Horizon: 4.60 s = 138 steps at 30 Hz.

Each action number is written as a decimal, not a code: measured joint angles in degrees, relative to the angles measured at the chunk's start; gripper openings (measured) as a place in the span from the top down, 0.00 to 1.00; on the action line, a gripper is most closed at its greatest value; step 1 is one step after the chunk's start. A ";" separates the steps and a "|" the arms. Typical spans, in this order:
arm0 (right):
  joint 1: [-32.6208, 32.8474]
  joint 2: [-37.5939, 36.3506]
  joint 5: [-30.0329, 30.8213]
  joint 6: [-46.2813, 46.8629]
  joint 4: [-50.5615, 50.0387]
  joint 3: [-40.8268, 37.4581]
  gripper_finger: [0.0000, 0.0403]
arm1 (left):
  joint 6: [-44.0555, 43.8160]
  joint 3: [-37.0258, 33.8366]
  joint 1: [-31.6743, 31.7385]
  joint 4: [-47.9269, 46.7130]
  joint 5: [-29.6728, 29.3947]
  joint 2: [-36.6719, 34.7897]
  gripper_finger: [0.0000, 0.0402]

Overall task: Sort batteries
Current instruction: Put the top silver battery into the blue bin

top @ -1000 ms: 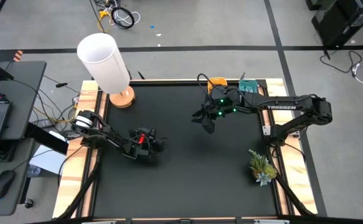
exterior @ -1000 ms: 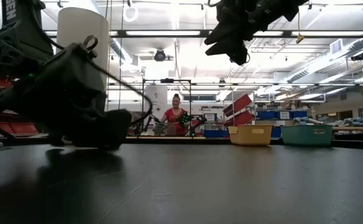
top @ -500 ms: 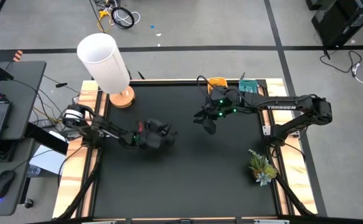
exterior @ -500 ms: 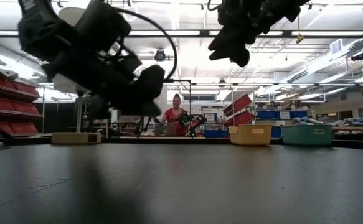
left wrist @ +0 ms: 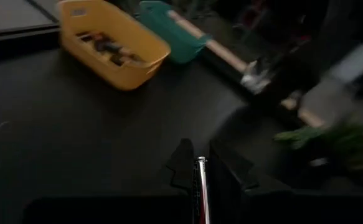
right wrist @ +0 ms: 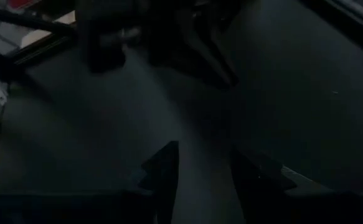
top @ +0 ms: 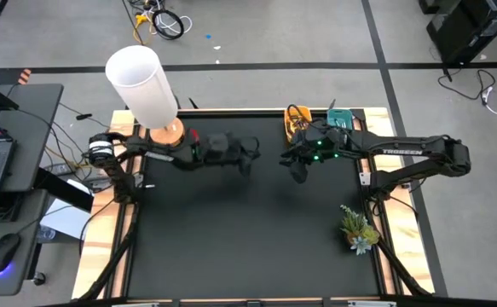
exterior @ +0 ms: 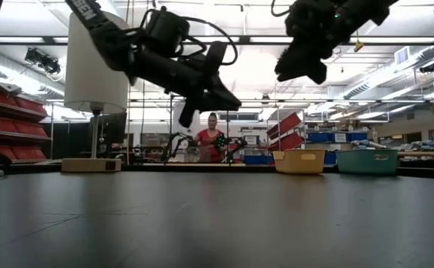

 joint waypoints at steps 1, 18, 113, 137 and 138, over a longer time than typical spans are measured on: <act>-0.10 -0.83 0.78 0.37 -0.85 -0.06 0.63 | -0.57 1.04 1.66 -0.36 3.17 0.00 0.90; 0.75 -5.30 10.91 12.31 3.66 -13.39 0.63 | -11.13 17.93 9.93 -1.25 25.69 8.83 0.90; -1.82 -5.80 11.10 -40.75 29.04 -13.08 0.86 | -41.06 28.42 10.62 27.40 48.18 22.32 0.46; -2.55 -9.27 13.43 -35.55 17.24 -13.26 0.88 | -34.67 28.44 12.07 17.26 44.27 22.13 0.45; -2.67 -9.25 13.46 -34.24 16.13 -13.33 0.88 | -33.49 28.44 12.18 14.99 43.77 22.12 0.45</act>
